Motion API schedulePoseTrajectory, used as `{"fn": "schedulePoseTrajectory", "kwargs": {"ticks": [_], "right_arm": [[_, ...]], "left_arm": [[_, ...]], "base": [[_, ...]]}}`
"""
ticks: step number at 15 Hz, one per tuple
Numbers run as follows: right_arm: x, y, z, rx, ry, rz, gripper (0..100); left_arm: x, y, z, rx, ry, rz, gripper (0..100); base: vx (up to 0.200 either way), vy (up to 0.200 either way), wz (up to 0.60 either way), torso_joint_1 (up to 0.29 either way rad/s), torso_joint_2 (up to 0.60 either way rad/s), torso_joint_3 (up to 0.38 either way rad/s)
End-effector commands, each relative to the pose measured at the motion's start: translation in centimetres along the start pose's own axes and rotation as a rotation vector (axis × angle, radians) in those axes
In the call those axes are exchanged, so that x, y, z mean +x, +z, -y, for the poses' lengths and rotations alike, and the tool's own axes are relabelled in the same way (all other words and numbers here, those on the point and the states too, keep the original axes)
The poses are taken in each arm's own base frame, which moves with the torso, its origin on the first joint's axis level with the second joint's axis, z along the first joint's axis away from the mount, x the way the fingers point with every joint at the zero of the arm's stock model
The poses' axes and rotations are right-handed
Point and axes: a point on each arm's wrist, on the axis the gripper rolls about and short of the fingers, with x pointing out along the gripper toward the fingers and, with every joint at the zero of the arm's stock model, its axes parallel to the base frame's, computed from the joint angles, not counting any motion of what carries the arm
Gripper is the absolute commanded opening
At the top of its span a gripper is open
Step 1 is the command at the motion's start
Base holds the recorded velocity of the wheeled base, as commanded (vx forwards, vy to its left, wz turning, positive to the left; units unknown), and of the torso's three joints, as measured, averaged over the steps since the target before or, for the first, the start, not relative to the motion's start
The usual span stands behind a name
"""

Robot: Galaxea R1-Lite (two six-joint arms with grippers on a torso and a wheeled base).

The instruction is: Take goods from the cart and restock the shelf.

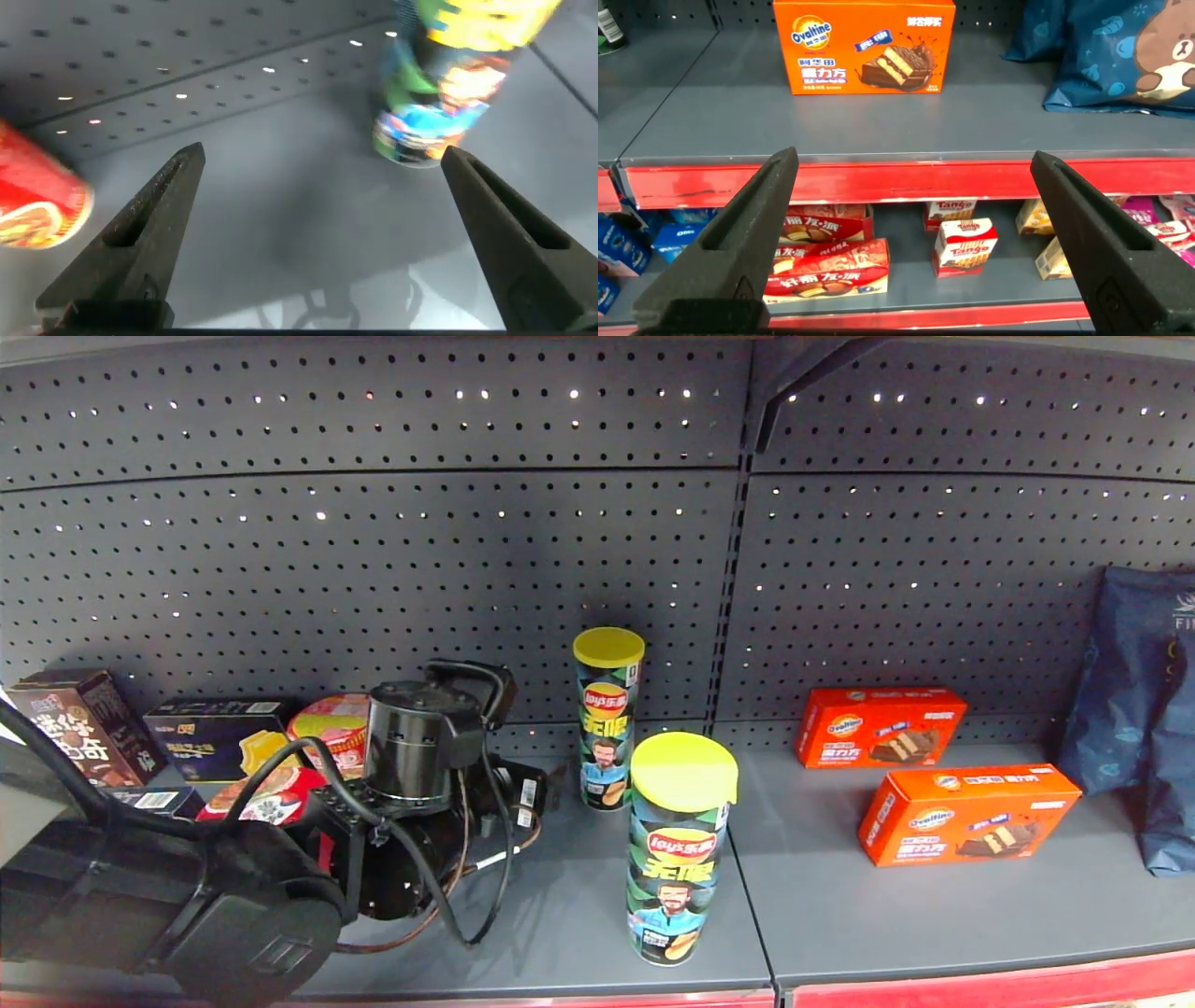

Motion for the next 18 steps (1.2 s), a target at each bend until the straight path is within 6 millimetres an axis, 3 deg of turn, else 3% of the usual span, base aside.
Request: {"fn": "schedulePoseTrajectory", "kwargs": {"ticks": [1, 9, 18], "right_arm": [[0.0, 0.0, 0.0, 0.0, 0.001, -0.001, 100], [0.0, 0.0, 0.0, 0.0, 0.001, -0.001, 100], [0.0, 0.0, 0.0, 0.0, 0.001, -0.001, 100]], "left_arm": [[0.5, 0.0, -0.1, -0.002, 0.01, -0.003, 100], [5.3, -1.0, -0.2, -0.007, 0.061, -0.042, 100], [7.7, -1.4, 0.3, -0.009, 0.069, -0.046, 100]], "base": [[0.0, 0.0, 0.0, 0.0, 0.0, 0.0], [0.0, 0.0, 0.0, 0.0, 0.0, 0.0], [0.0, 0.0, 0.0, 0.0, 0.0, 0.0]]}}
